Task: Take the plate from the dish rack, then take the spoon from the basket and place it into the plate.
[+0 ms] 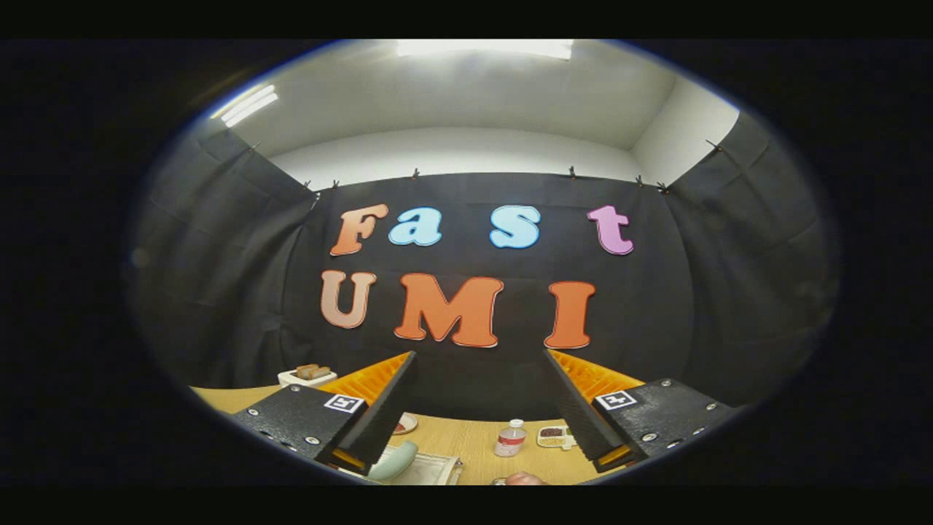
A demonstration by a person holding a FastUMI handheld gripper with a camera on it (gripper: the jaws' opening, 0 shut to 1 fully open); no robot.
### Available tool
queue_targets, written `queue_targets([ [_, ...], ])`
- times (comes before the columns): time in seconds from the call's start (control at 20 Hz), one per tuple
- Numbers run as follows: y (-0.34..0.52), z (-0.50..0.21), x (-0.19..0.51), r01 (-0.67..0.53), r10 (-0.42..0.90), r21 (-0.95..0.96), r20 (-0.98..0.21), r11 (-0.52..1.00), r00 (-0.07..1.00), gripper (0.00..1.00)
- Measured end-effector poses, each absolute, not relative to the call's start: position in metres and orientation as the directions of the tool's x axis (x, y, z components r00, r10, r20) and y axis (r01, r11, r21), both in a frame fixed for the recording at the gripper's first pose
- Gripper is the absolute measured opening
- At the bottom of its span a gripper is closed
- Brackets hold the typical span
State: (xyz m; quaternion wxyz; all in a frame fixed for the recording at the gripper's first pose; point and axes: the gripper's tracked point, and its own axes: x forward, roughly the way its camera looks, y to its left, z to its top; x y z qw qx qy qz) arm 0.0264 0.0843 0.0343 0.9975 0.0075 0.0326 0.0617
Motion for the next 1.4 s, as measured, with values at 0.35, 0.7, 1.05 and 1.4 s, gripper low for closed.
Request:
queue_targets([
  [0.35,0.094,0.032,0.029,-0.148,0.153,0.053,-0.101,0.988,0.983,0.99],
  [0.7,0.116,0.015,0.035,-0.19,0.209,0.118,-0.182,0.975,0.961,0.99],
  [1.05,0.139,-0.055,0.035,-0.257,0.28,0.114,-0.435,0.96,0.855,0.99],
  [1.4,0.166,-0.124,0.023,-0.217,0.344,0.268,-0.677,0.939,0.651,0.96],
])
